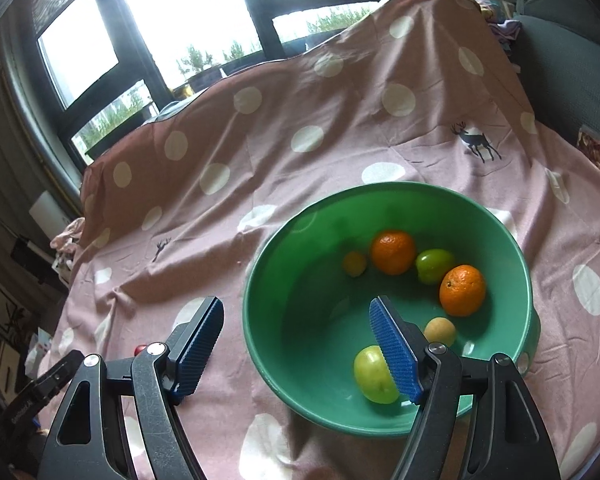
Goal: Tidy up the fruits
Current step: 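Move the right gripper to the cherry tomatoes on the cloth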
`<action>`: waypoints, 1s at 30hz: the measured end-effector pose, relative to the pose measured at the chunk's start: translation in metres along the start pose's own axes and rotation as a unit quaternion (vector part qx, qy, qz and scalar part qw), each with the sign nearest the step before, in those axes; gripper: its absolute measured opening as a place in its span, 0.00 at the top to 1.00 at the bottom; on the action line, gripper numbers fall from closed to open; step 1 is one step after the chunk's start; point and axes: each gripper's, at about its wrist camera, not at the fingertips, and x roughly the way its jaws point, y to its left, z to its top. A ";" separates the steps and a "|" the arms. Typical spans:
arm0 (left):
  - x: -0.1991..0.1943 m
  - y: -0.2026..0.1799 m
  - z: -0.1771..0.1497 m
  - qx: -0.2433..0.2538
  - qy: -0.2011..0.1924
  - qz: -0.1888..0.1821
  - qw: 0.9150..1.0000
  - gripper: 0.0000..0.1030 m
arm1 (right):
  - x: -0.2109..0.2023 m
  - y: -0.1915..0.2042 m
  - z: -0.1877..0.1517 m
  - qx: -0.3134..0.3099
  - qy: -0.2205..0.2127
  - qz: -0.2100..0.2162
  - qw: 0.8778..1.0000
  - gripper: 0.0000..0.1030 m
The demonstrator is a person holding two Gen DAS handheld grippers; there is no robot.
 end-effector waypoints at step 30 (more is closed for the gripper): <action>0.087 -0.022 -0.020 0.031 0.136 -0.067 0.988 0.48 | 0.128 0.097 -0.015 -0.068 0.204 0.070 0.974 0.59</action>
